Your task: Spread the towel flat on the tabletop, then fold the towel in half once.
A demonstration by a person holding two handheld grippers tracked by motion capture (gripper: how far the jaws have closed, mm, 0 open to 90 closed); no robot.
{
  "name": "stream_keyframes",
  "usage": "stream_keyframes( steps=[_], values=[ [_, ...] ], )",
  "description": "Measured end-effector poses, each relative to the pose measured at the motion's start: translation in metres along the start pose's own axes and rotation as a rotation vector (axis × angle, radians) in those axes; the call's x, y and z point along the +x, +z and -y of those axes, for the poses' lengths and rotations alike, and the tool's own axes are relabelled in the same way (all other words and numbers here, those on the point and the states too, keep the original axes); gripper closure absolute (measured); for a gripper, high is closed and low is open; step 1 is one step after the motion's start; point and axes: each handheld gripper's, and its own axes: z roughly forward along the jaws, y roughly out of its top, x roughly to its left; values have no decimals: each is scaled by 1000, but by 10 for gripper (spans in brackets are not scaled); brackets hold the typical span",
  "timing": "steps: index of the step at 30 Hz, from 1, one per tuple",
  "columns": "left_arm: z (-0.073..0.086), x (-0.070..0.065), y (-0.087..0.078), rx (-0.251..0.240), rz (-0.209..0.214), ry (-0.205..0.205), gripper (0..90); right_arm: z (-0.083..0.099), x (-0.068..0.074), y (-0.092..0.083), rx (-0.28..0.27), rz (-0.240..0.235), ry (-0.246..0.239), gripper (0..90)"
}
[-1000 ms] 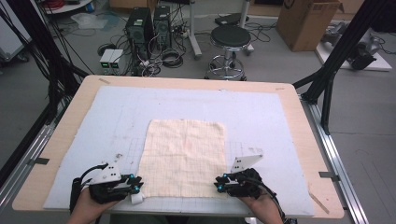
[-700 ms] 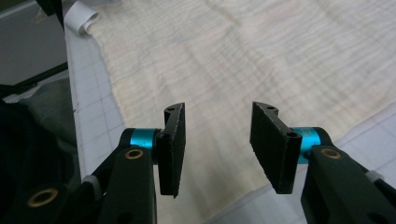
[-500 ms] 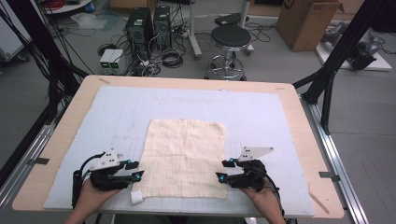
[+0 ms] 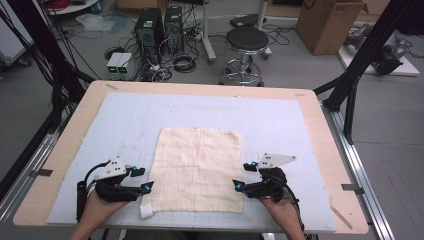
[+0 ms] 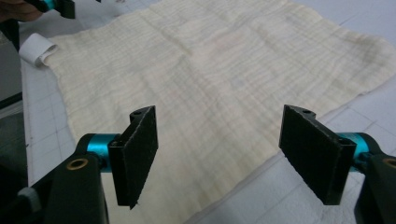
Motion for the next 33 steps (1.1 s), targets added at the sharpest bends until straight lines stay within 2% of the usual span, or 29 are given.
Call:
stream_keyframes(
  steps=[3, 9, 17, 20, 25, 29, 33],
  values=[
    [1, -3, -2, -4, -11, 18, 343, 0, 2, 1, 4, 12, -15, 254],
    [2, 0, -4, -13, -31, 3, 312, 0, 4, 1, 0, 5, -22, 243],
    [3, 0, -4, -17, -40, 14, 309, 0, 4, 2, 7, 10, -25, 247],
    [3, 1, -4, -19, -41, 16, 309, -1, 4, 2, 8, 15, -40, 252],
    [2, 3, -4, -26, -47, 16, 308, -1, 4, 1, 6, 15, -31, 252],
    [0, 6, -2, -24, -32, 1, 346, -2, 1, 3, 9, 21, -25, 252],
    [-4, 7, 0, -22, -36, 1, 357, -5, -5, 3, 6, 38, -28, 251]
  ],
)
